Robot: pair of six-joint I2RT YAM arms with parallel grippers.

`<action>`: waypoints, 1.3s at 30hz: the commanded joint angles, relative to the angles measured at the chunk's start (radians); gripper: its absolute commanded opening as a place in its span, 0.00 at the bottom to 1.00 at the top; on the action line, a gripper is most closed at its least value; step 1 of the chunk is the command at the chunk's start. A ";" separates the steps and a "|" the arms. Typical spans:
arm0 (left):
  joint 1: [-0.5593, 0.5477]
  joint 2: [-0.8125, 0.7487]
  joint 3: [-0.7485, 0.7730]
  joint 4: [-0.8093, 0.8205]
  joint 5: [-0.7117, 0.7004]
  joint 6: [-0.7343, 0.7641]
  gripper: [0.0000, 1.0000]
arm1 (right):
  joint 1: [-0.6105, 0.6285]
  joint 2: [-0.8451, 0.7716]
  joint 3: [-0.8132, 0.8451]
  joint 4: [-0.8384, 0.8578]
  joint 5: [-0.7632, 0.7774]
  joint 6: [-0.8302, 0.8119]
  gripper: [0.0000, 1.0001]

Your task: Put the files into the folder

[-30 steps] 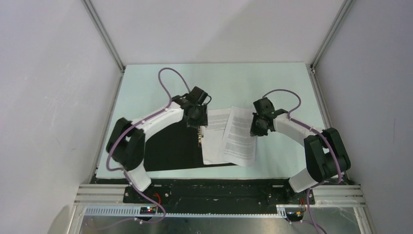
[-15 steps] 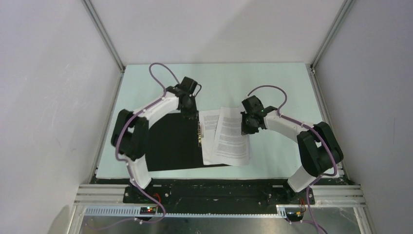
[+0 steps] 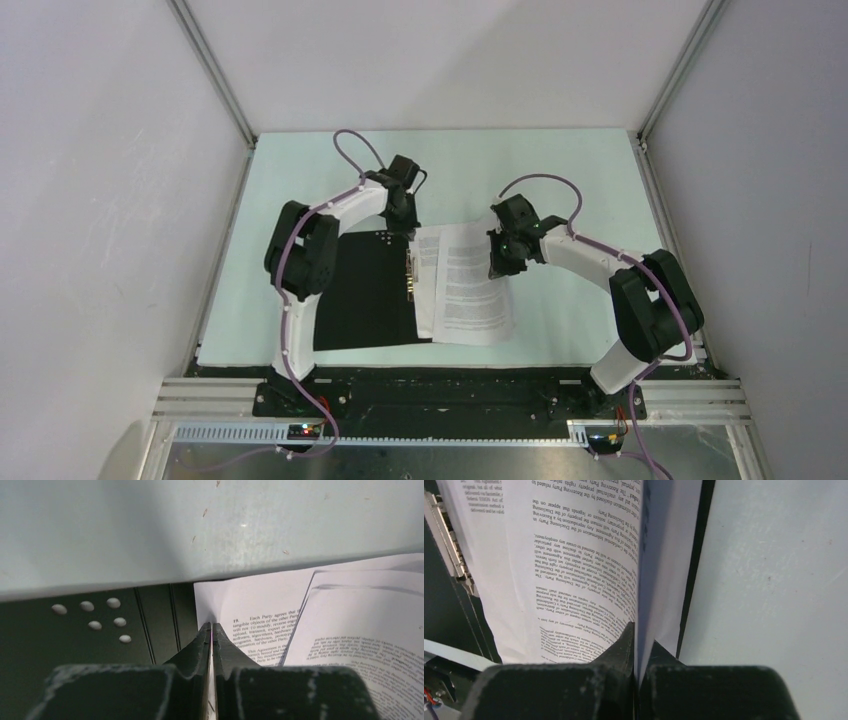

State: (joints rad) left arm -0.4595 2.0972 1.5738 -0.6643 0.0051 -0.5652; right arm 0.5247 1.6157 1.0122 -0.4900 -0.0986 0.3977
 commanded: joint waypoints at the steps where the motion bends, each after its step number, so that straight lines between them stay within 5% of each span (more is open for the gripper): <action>1: 0.005 0.038 0.053 0.002 0.024 0.038 0.07 | 0.011 0.012 0.061 0.021 -0.070 -0.034 0.00; 14: 0.005 0.053 0.046 0.001 0.003 0.051 0.01 | 0.007 0.183 0.173 0.084 -0.107 -0.006 0.00; 23: 0.013 -0.054 0.042 -0.006 -0.073 0.058 0.13 | 0.004 0.209 0.178 0.054 -0.124 -0.032 0.00; 39: 0.043 -0.036 0.040 -0.017 -0.079 0.026 0.14 | 0.025 0.189 0.178 0.054 -0.195 -0.065 0.02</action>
State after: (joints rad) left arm -0.4183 2.0613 1.6028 -0.6792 -0.0757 -0.5327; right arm 0.5373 1.8252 1.1545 -0.4389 -0.2806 0.3374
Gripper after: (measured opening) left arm 0.141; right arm 0.015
